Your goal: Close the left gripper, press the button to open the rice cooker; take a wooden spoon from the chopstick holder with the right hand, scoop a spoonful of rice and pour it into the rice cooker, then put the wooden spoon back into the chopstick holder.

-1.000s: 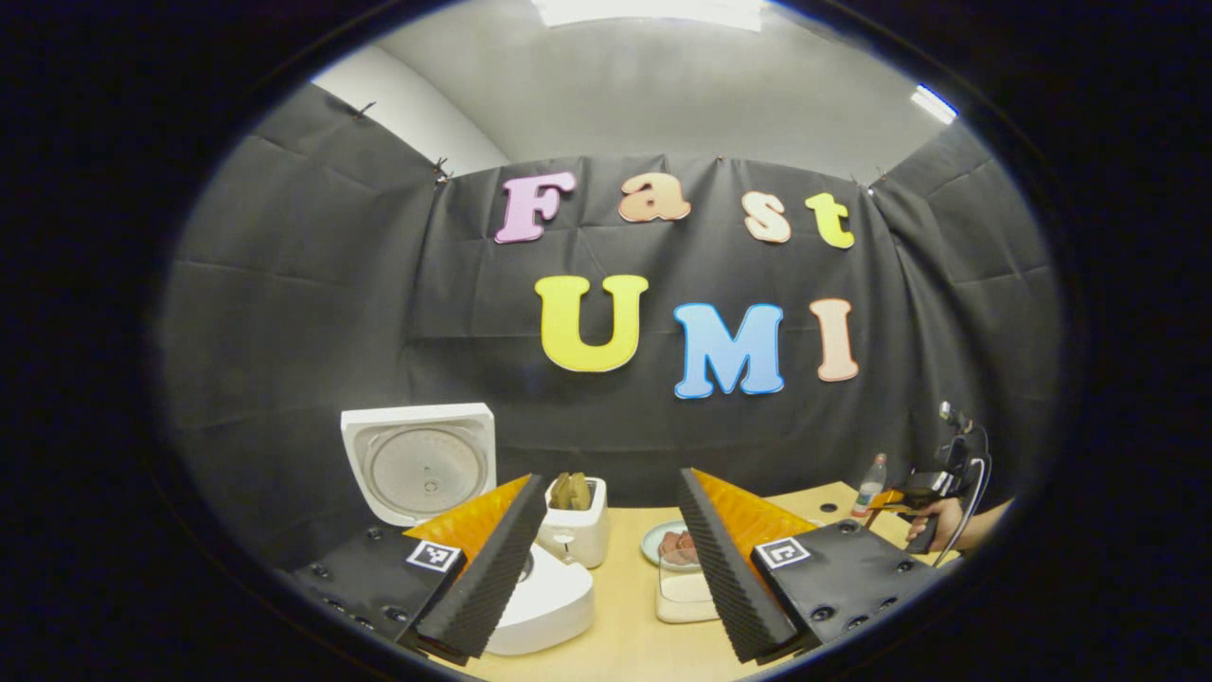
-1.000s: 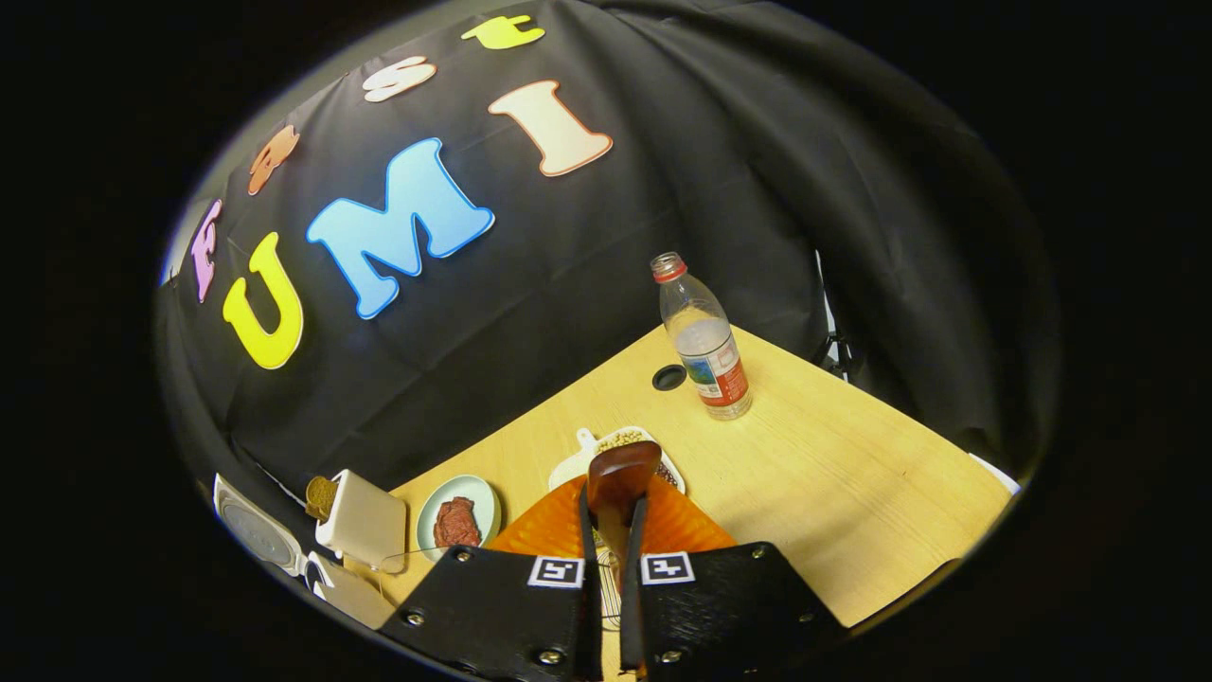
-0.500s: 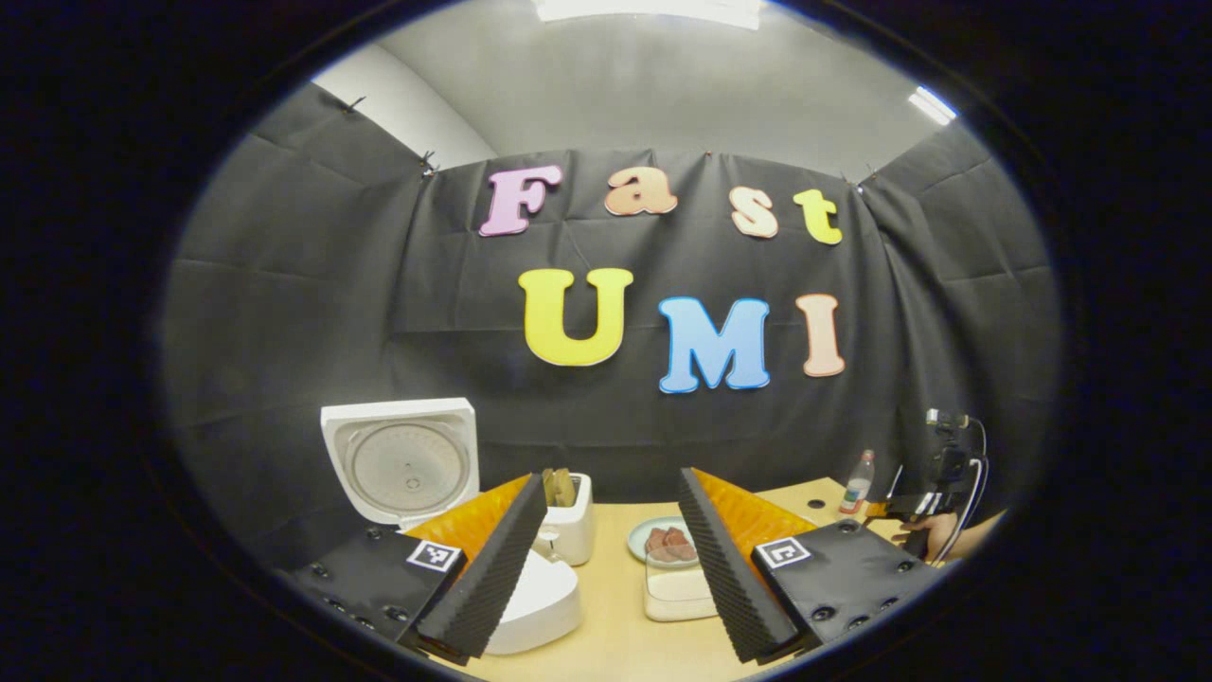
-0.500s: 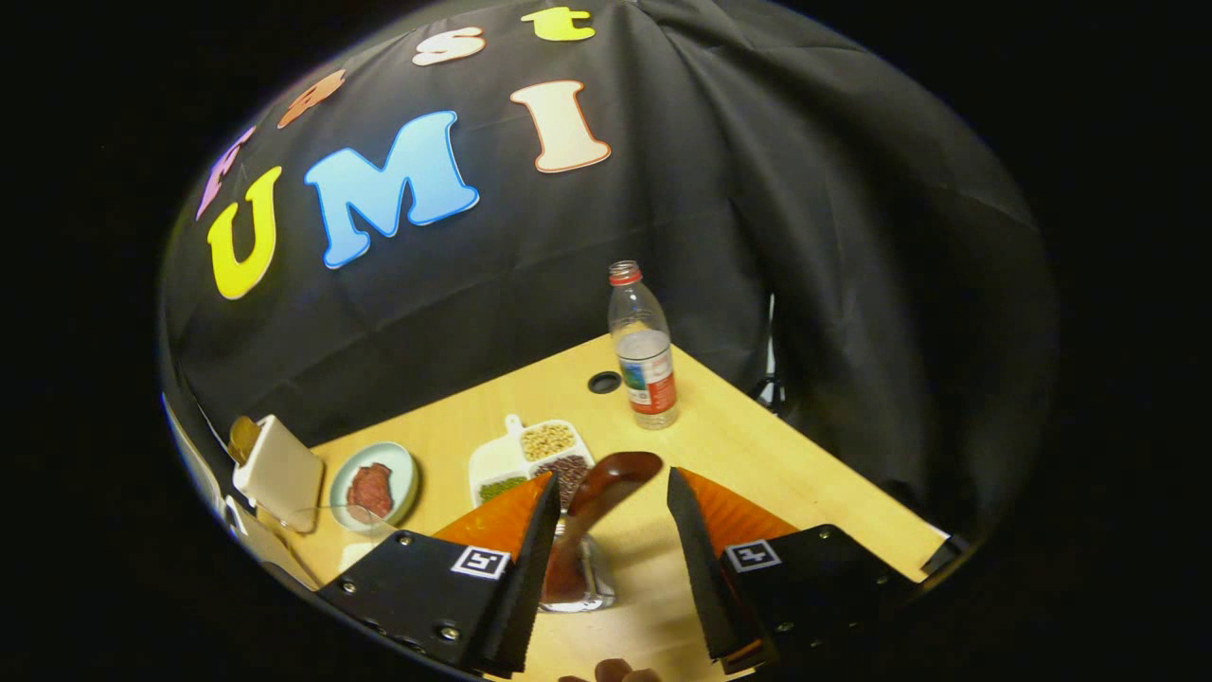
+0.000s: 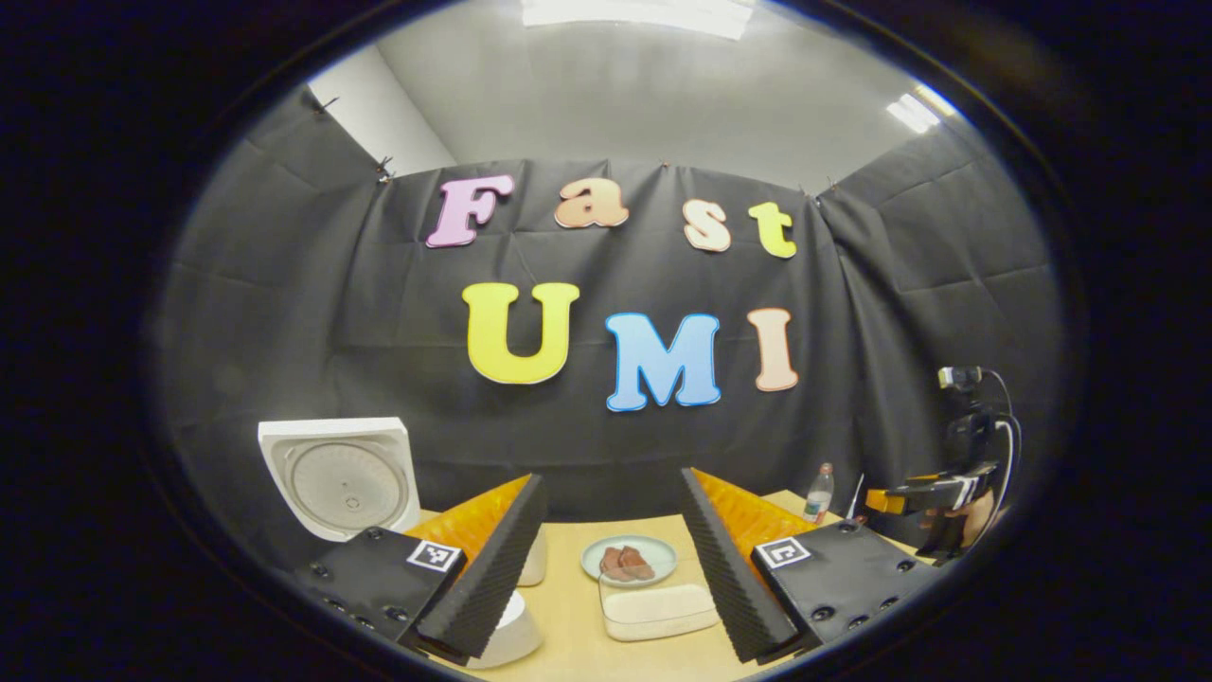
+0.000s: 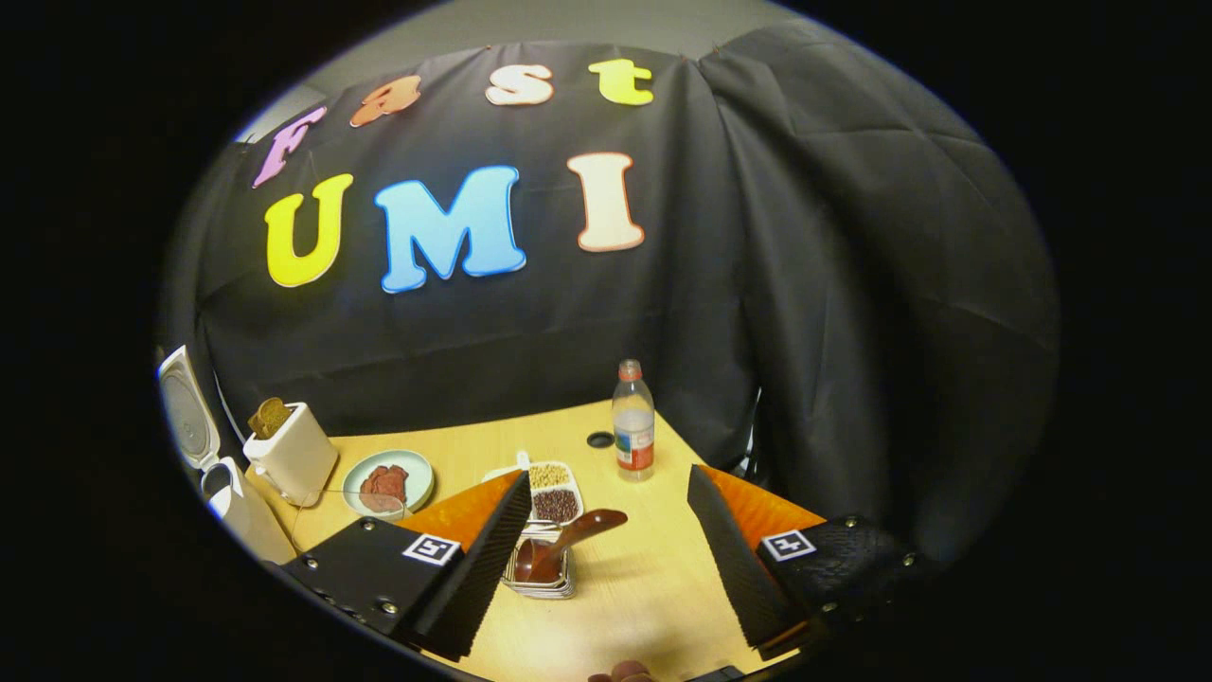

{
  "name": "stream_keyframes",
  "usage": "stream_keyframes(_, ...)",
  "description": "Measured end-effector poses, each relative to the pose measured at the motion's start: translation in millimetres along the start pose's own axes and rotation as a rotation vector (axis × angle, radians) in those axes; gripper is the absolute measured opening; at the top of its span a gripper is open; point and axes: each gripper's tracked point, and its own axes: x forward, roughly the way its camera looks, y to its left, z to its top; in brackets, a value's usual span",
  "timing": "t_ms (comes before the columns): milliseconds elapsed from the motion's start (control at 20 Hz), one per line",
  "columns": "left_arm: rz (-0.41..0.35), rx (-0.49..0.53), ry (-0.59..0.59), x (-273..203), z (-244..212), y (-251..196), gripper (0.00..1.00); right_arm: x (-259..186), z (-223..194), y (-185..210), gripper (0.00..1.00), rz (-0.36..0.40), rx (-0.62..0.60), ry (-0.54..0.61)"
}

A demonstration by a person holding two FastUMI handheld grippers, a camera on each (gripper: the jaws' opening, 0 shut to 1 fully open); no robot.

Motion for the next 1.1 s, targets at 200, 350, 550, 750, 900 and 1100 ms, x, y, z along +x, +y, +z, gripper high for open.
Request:
stream_keyframes(200, 0.031, -0.025, -0.002, 6.0, 10.9, 22.7, 0.99, -26.4, 46.9, 37.4, 1.00, 0.108, 0.009, -0.107)
stream_keyframes(350, 0.078, 0.022, 0.010, 10.2, 23.7, 58.2, 0.97, -39.7, 64.3, 61.7, 0.97, 0.166, -0.016, -0.144)
stream_keyframes(550, 0.125, 0.055, 0.017, 21.4, 37.1, 101.7, 0.96, -42.4, 63.3, 93.8, 1.00, 0.219, -0.029, -0.139)
stream_keyframes(750, 0.194, -0.003, 0.036, 30.8, 43.3, 156.3, 0.96, -43.2, 66.9, 113.9, 1.00, 0.245, -0.042, -0.136)
stream_keyframes(900, 0.247, -0.072, 0.047, 42.6, 44.0, 197.0, 0.99, -45.6, 74.3, 126.3, 1.00, 0.260, -0.038, -0.145)
stream_keyframes(1100, 0.284, -0.094, 0.035, 61.4, 44.3, 240.6, 0.96, -45.6, 88.4, 135.2, 1.00, 0.265, -0.050, -0.172)
